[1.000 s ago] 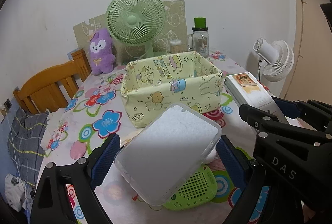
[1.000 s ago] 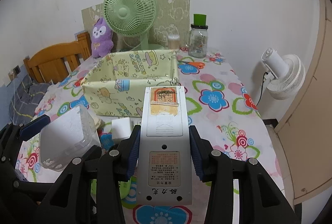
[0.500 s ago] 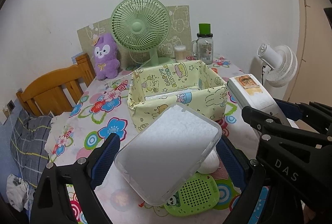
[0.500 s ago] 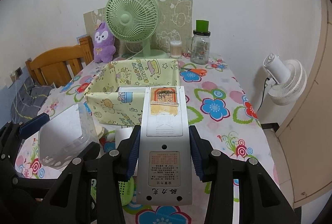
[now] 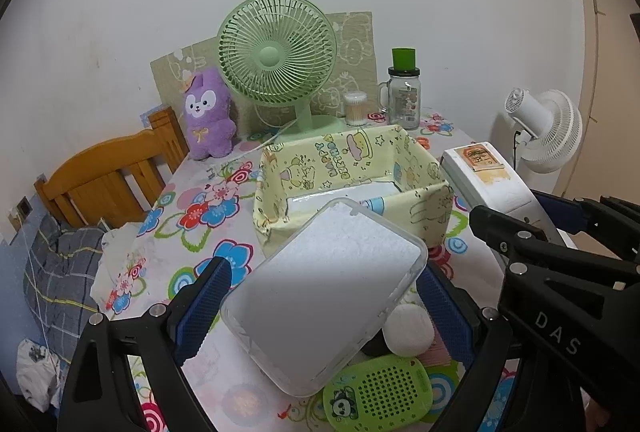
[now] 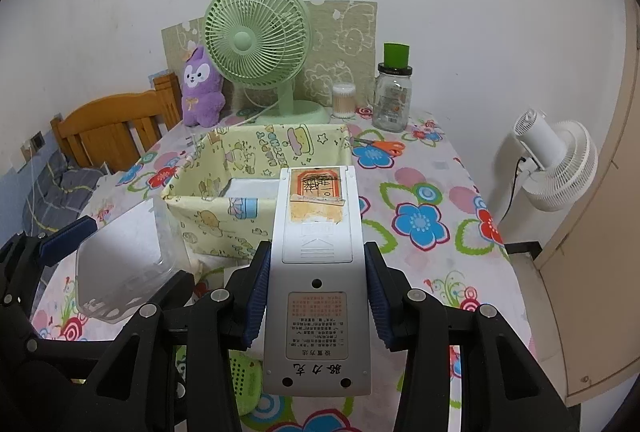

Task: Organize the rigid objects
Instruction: 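Lift the white remote with the right gripper toward the fabric box, then lower the remote into the fabric box and open the right gripper, then withdraw the right gripper from the box back toward the remaining objects, then lower the right gripper over the white round puck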

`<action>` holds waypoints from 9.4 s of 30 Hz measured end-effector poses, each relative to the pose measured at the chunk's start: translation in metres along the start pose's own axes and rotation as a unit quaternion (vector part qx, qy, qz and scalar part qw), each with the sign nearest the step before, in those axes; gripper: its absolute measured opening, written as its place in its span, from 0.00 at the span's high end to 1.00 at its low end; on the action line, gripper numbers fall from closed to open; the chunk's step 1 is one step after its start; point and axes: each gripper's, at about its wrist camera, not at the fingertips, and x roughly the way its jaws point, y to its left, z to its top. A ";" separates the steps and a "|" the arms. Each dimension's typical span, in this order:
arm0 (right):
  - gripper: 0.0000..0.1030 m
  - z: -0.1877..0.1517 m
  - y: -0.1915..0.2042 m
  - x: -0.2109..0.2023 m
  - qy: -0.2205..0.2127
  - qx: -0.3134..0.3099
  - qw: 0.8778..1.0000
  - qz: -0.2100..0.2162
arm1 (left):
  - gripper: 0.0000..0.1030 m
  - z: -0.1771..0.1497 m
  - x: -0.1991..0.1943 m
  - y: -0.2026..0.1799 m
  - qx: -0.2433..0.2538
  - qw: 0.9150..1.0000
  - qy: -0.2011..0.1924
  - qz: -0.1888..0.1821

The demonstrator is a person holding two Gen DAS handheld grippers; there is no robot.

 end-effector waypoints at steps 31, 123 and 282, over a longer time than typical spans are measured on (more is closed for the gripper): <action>0.54 0.059 -0.003 0.041 -0.012 -0.006 1.000 0.011 | 0.08 0.056 0.048 0.007 0.006 1.000 -0.002 0.013; 0.09 0.073 0.011 0.114 0.023 -0.003 0.999 -0.025 | 0.00 0.061 0.114 0.012 0.008 0.999 0.040 0.019; 0.32 -0.077 0.032 0.097 0.085 0.029 0.995 0.046 | 0.29 -0.088 0.087 0.030 -0.036 0.993 0.095 -0.053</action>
